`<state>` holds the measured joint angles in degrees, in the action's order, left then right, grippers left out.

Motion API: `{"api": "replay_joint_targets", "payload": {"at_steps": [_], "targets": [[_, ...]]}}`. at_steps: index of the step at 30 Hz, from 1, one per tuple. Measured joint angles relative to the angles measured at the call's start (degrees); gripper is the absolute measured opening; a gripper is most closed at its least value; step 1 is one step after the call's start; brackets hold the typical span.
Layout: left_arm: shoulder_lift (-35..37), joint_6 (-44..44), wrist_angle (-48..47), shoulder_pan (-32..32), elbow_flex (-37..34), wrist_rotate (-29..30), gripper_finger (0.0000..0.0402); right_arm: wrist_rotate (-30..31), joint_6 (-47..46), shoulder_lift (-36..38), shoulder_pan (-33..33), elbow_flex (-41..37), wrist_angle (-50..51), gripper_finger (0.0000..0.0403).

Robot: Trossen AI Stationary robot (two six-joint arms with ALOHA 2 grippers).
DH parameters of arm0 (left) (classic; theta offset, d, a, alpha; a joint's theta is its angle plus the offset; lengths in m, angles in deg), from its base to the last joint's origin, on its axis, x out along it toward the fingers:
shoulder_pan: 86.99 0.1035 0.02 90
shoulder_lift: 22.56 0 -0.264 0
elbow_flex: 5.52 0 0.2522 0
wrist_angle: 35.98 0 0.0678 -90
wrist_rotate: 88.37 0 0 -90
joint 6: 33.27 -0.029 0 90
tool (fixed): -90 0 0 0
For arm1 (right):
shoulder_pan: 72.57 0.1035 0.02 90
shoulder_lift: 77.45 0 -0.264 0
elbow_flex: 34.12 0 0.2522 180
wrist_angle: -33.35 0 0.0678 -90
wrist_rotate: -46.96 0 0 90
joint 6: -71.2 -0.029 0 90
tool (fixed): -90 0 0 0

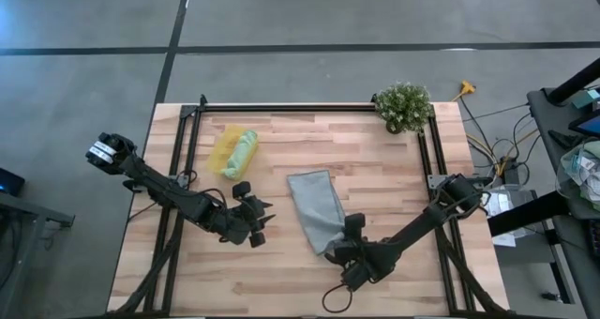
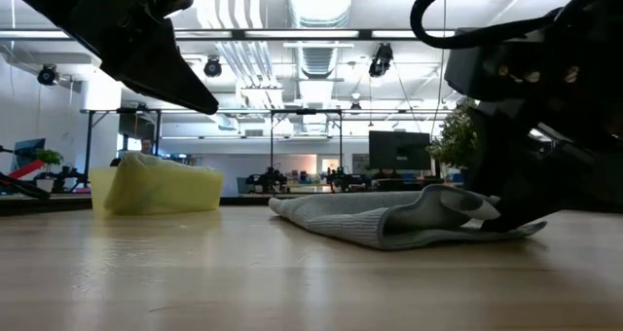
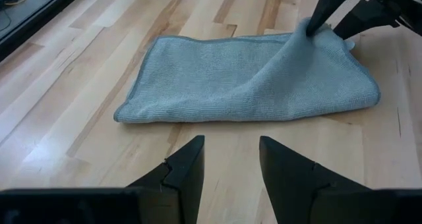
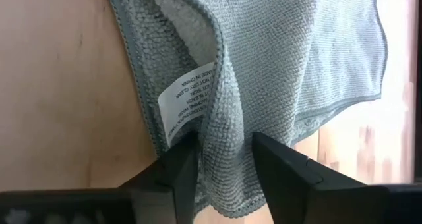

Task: Roll microfiber towels into tight, uniform cylinder then place into a basket
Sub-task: Fold the gray towel

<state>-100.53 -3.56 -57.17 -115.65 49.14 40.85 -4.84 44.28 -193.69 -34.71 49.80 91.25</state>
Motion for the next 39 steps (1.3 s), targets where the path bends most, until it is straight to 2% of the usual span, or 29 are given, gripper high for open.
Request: {"api": "replay_joint_targets", "payload": {"at_steps": [17,21,29,35,39], "targets": [[0.0,-0.2,3.6,0.1,-0.3,0.2,0.013,0.8,0.0,0.0,0.3,-0.1,0.6,0.0148],[-1.6,-3.7,8.2,0.2,-0.4,3.8,0.013,0.7,0.0,0.0,0.9,-0.1,0.9,0.0148],[-11.0,-19.0,29.2,4.1,0.0,5.4,0.013,0.5,0.0,0.2,1.9,-0.1,2.5,0.0148],[-19.7,-19.7,41.2,10.2,2.0,5.7,0.013,0.4,0.0,0.3,2.0,-0.1,1.5,0.0148],[-24.9,-20.2,42.5,14.0,4.5,3.9,0.013,-0.9,1.9,0.4,2.6,-0.1,-0.1,0.0148]]}}
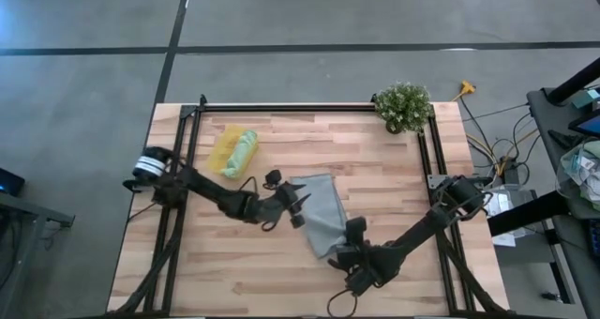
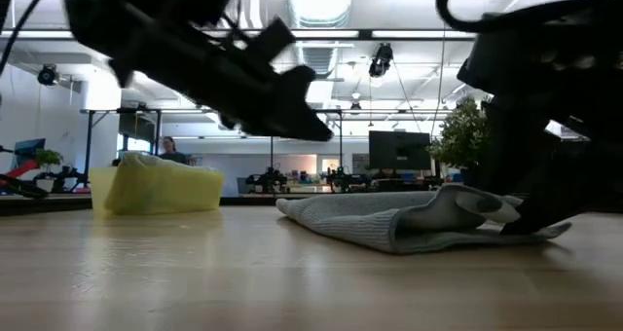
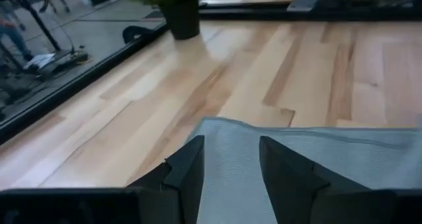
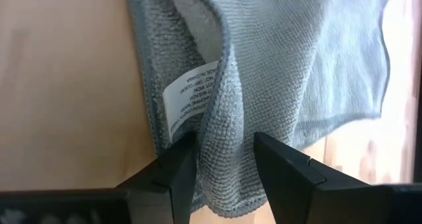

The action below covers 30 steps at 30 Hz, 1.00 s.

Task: Roll microfiber towels into tight, uniform cylinder then place into a basket
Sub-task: Fold the gray towel

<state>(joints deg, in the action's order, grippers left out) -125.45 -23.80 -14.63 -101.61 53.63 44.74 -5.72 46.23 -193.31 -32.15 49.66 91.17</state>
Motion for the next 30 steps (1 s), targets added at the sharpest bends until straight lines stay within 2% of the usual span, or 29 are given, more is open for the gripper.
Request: {"api": "replay_joint_targets", "payload": {"at_steps": [7,10,12,14,17,19,25,30], "targets": [[-1.0,-6.0,0.0,5.1,6.3,-10.2,0.013,-0.6,2.4,0.0,2.6,0.0,-1.6,0.0136],[-0.1,-6.8,-2.8,7.7,10.0,-18.0,0.013,-0.7,2.1,0.0,3.3,0.0,-1.7,0.0125],[0.2,-4.4,-10.9,9.8,14.3,-25.7,0.013,-0.6,2.1,0.0,3.5,0.0,-1.9,0.0118],[-0.2,-1.9,-23.2,11.8,20.2,-31.7,0.013,-0.4,2.1,0.0,3.5,0.0,-2.0,0.0112],[-2.5,-1.6,-41.0,13.7,28.3,-33.7,0.013,-0.4,2.1,0.0,3.5,0.0,-2.2,0.0103],[-4.4,-2.8,-46.1,14.5,31.7,-34.3,0.013,-0.3,2.1,0.0,3.5,0.0,-2.3,0.0097],[-8.6,-3.9,-41.4,16.6,34.6,-45.1,0.013,-0.2,2.2,0.0,3.6,0.0,-2.4,0.0081],[-12.9,-3.5,-41.9,18.4,35.5,-49.3,0.013,0.0,2.2,-0.1,4.3,0.0,-2.4,0.0069]]}}
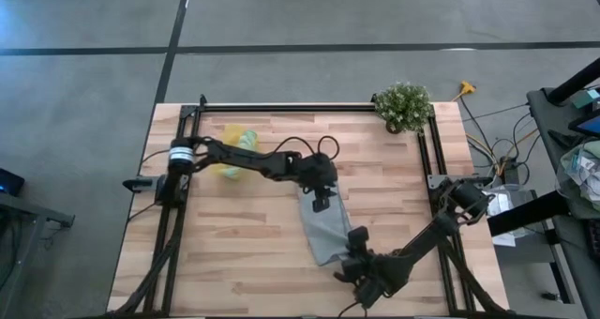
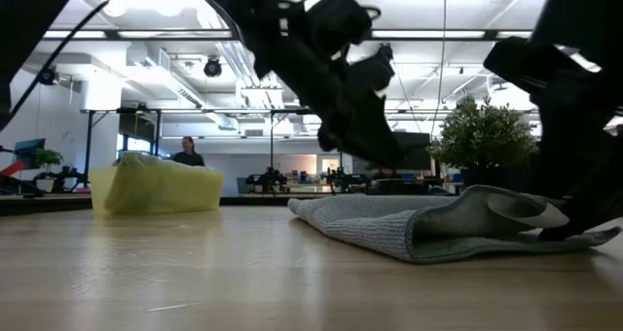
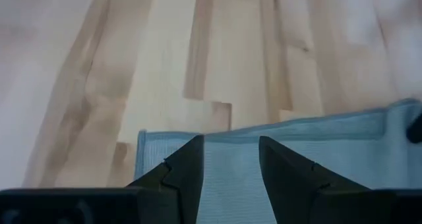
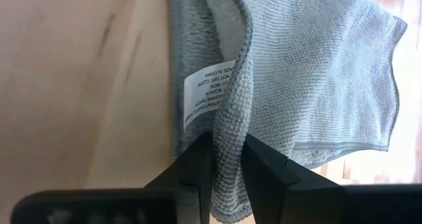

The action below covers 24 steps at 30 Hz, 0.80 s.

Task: Roll microfiber towels into tight, uniform cylinder then place into a basket
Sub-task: Fold the gray towel

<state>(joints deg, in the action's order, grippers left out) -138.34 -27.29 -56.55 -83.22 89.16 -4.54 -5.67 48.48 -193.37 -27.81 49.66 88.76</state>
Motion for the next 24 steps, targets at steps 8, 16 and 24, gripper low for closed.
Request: {"api": "replay_joint_targets", "payload": {"at_steps": [8,16,24], "targets": [[-3.6,4.0,1.6,2.3,0.2,0.5,0.013,0.2,0.0,0.0,0.5,-0.1,-0.2,0.0059],[-5.2,4.3,2.3,2.2,0.1,5.0,0.013,0.2,-0.2,0.0,0.5,-0.4,-0.6,0.0058],[-4.9,4.4,2.3,2.2,-0.4,15.6,0.013,0.2,-0.2,0.0,0.5,-0.8,-0.5,0.0058]]}}
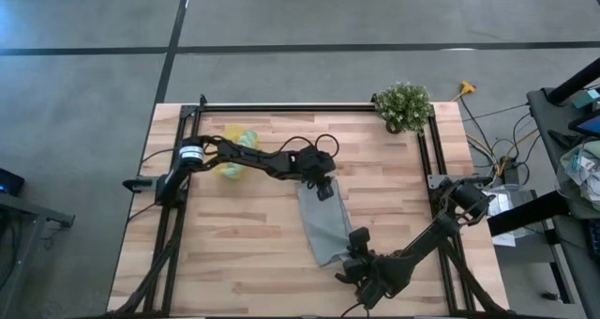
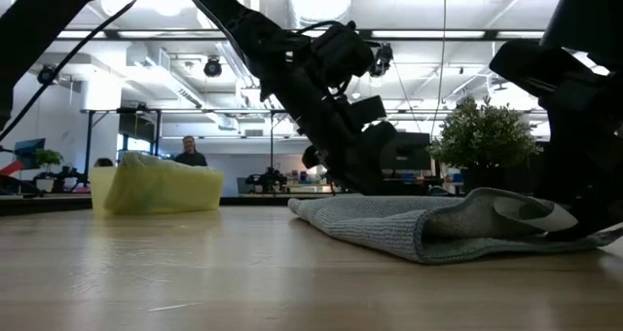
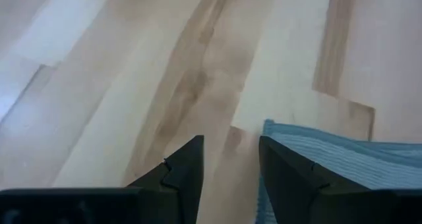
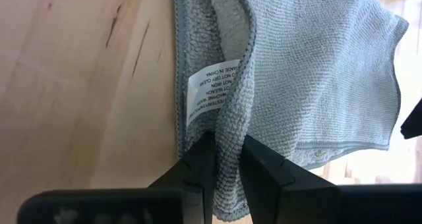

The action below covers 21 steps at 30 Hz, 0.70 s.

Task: Roll microfiber towels into tight, uniform cylinder then place into a basket
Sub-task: Fold the gray towel

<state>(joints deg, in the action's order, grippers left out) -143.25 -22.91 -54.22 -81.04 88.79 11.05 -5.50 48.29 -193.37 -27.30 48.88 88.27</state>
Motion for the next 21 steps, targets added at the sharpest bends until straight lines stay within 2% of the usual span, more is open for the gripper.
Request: {"api": "replay_joint_targets", "payload": {"at_steps": [3,5,10,12,17,21], "targets": [[0.0,-0.2,-1.7,-0.1,-0.2,-0.7,0.013,0.0,0.0,0.0,0.0,-0.1,0.0,0.0059],[0.4,-0.2,-2.6,-0.1,-0.1,-3.2,0.013,0.0,0.0,0.0,0.0,-0.1,0.0,0.0058],[1.7,-0.3,2.9,-0.4,0.3,-14.3,0.013,0.1,0.0,0.0,0.0,-0.4,0.0,0.0058],[1.7,-0.2,3.6,-1.1,-0.4,-16.9,0.013,0.2,0.0,0.0,0.0,-0.4,0.0,0.0058],[-1.0,-0.2,2.8,-1.8,-1.6,-16.4,0.013,0.2,0.0,0.0,0.0,-0.5,0.0,0.0059],[-2.9,-0.2,4.4,-1.8,-1.3,-10.4,0.013,0.2,0.0,0.0,0.0,-0.5,0.2,0.0059]]}}
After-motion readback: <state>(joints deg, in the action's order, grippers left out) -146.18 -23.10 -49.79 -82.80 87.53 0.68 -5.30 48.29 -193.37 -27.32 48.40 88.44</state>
